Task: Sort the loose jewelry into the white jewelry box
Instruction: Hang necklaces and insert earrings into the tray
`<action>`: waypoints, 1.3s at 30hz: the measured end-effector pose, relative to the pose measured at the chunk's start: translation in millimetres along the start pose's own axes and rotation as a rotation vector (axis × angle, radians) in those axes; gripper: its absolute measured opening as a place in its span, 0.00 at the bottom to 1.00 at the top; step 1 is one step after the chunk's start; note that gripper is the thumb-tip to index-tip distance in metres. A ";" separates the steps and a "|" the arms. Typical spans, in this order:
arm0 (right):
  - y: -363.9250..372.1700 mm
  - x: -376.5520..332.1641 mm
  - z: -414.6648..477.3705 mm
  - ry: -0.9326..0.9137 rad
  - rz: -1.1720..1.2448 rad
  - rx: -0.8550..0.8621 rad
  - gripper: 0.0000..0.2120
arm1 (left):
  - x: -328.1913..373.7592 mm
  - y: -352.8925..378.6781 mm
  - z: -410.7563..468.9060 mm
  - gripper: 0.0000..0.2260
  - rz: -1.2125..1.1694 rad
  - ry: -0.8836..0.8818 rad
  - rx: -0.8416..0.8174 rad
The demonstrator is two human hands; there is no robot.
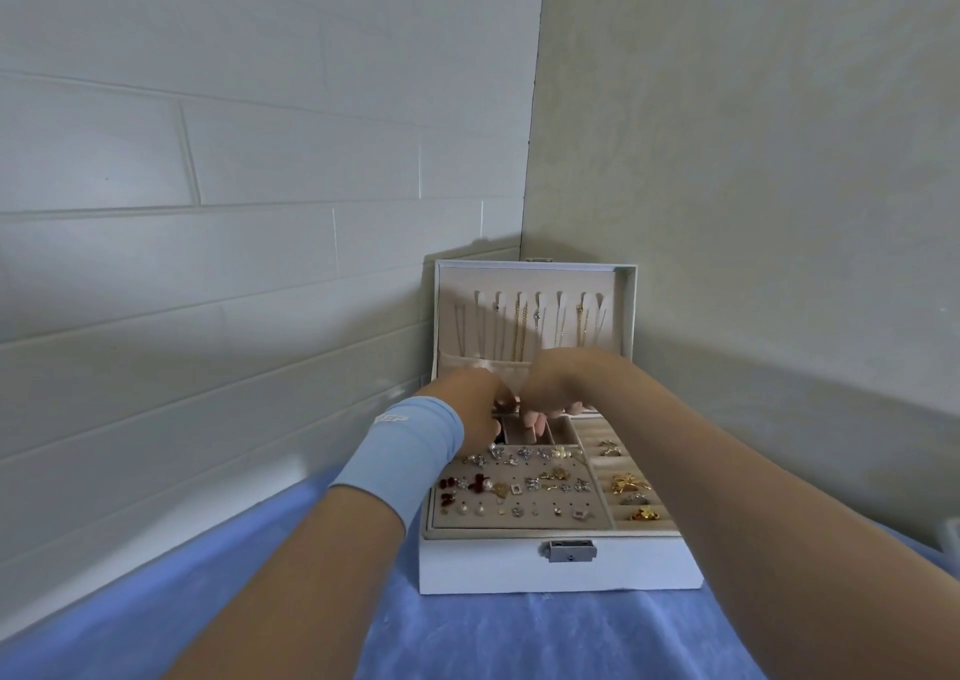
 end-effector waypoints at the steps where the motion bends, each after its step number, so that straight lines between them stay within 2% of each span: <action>1: 0.3 -0.5 0.6 -0.001 -0.018 0.005 0.11 | 0.7 -0.5 -0.5 0.21 -0.011 -0.001 0.006; 14: 1.2 -11.2 5.2 -0.069 -0.142 0.087 0.15 | -0.4 3.8 -1.2 0.20 -0.034 -0.010 -0.004; 18: 4.2 -7.3 10.4 -0.069 -0.146 0.086 0.07 | -0.4 4.2 -1.7 0.19 -0.041 -0.009 -0.016; 19: 3.8 -4.8 11.7 -0.068 -0.140 0.101 0.06 | 0.1 4.5 -2.3 0.19 -0.043 -0.007 -0.019; 21: -0.1 1.4 11.8 -0.051 -0.100 0.144 0.11 | 0.3 3.9 -2.6 0.18 -0.040 -0.008 -0.013; 26: -7.5 9.4 -5.3 -0.070 0.057 0.134 0.13 | -1.9 4.3 -2.6 0.15 -0.018 -0.027 -0.024; 29: -17.4 19.6 -4.4 -0.046 0.177 0.242 0.13 | -3.0 3.7 -2.0 0.18 -0.051 -0.044 -0.019; 31: -17.9 24.1 2.7 -0.024 0.149 0.296 0.14 | -2.8 3.3 -2.8 0.21 -0.066 -0.052 -0.021; 35: -4.1 18.8 7.0 -0.019 0.041 0.244 0.11 | 1.9 5.1 -5.0 0.24 -0.045 -0.031 -0.040; 37: -1.9 14.1 7.0 -0.052 0.016 0.267 0.08 | 5.0 6.8 -5.0 0.25 -0.005 -0.005 -0.065; 39: -0.7 14.4 6.0 -0.043 0.002 0.291 0.09 | 9.1 7.7 -5.5 0.25 0.053 0.030 -0.085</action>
Point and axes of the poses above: each hand's wrist, its own z-axis towards the middle knuckle, its own y-axis out of the palm, x = y × z, the point moved 9 cm from there along z, towards the middle knuckle, and after that the axes turned 6 degrees about x, right-handed, at the moved point
